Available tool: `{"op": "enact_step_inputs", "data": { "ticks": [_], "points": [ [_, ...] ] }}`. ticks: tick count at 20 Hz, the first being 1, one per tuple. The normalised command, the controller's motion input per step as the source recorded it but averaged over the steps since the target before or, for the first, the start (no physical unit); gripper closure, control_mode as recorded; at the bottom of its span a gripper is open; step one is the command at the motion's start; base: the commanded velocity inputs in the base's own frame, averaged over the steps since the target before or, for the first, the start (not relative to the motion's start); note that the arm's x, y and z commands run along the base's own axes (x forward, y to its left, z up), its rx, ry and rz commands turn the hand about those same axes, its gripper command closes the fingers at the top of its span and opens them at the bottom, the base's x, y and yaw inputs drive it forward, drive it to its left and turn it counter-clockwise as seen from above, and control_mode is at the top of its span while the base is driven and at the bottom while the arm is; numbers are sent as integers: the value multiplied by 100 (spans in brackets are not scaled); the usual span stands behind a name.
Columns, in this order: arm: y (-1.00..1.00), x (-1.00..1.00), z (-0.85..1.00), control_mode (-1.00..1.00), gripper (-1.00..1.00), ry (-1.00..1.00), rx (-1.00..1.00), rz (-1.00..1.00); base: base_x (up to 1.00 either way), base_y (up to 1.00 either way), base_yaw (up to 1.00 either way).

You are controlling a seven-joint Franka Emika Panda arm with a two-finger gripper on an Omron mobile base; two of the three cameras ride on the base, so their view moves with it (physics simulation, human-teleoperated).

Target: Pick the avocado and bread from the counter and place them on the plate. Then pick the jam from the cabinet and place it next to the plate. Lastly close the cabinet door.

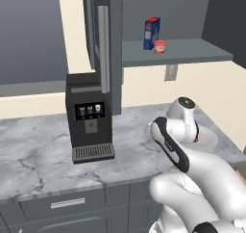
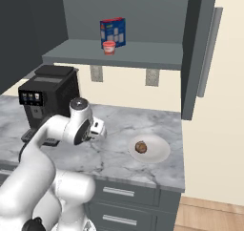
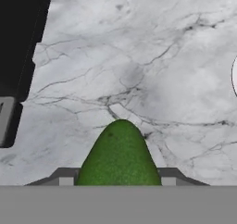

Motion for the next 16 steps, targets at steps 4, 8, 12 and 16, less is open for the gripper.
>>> {"op": "enact_step_inputs", "data": {
  "ticks": [4,8,12,16],
  "points": [
    [-98,-3,10,-100,100,15,0,-17,0,0,0],
    [-90,16,-4,-100,100,0,0,-2,0,0,0],
    [-93,15,-1,-100,100,0,0,0,0,0,0],
    [-89,9,0,-100,100,0,0,2,0,0,0]
  ]
}}
